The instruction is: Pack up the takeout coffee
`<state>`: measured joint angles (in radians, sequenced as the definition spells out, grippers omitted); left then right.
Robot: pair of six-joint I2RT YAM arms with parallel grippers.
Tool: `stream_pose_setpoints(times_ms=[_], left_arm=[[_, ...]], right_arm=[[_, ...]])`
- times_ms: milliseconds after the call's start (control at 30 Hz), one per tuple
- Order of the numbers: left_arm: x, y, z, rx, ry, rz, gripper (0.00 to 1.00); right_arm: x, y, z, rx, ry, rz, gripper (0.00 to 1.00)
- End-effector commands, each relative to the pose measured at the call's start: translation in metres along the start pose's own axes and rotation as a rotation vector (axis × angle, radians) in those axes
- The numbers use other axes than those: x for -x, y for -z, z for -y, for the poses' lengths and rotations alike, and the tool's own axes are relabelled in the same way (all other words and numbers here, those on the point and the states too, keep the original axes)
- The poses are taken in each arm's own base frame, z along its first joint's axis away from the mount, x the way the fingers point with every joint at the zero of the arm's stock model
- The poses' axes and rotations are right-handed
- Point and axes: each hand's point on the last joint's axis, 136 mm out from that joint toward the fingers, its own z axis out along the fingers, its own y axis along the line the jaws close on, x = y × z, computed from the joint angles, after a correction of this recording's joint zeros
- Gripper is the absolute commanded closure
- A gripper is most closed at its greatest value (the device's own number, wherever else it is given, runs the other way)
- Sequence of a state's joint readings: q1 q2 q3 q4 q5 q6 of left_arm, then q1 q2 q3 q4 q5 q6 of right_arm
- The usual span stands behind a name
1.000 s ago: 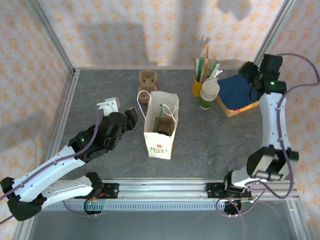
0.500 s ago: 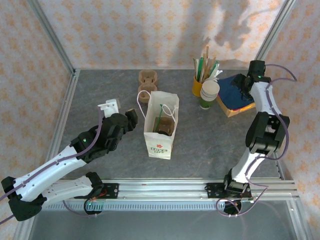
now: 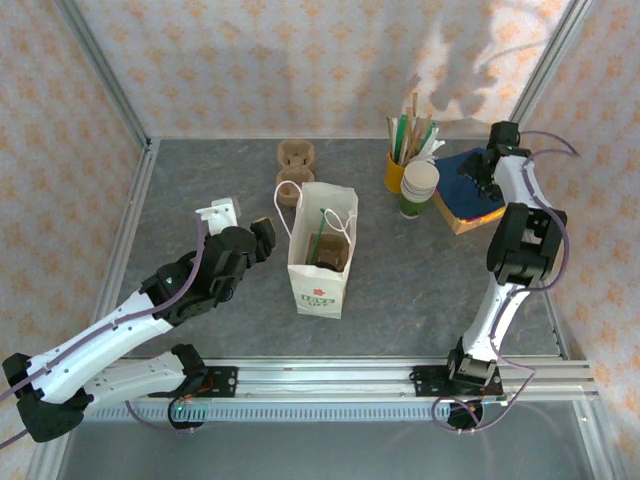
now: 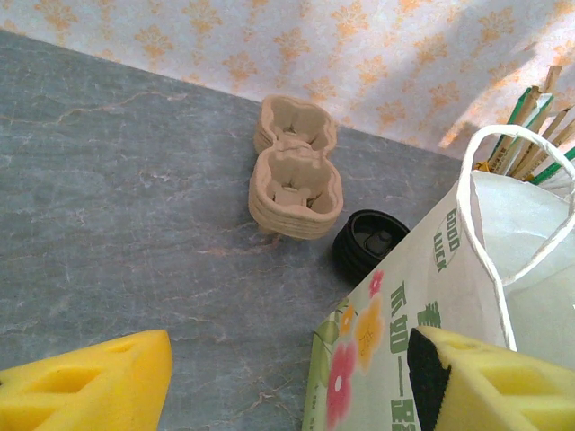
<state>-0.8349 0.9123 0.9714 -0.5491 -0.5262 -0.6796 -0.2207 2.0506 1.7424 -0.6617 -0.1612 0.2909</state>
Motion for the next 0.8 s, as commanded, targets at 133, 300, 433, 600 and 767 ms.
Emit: stream_pose_setpoints(times_ms=[133,300,433,600,767], left_arm=[[0.001,-0.005,-0.004,0.027,-0.010,0.014,0.28],[0.000,-0.005,-0.005,0.032,-0.016,0.012,0.28],[-0.001,-0.006,-0.006,0.038,-0.020,0.012,0.28],[-0.003,-0.008,-0.005,0.039,-0.026,0.006,0.28],[-0.005,-0.011,-0.002,0.037,-0.030,-0.002,0.28]], right_arm=[[-0.004,-0.019,0.005,-0.091,0.042,-0.030,0.14],[-0.017,-0.035,0.006,-0.126,0.065,-0.065,0.14],[-0.028,-0.047,0.015,-0.161,0.072,-0.091,0.17],[-0.036,-0.052,0.019,-0.166,0.081,-0.110,0.28],[-0.034,-0.046,0.014,-0.141,0.080,-0.104,0.40]])
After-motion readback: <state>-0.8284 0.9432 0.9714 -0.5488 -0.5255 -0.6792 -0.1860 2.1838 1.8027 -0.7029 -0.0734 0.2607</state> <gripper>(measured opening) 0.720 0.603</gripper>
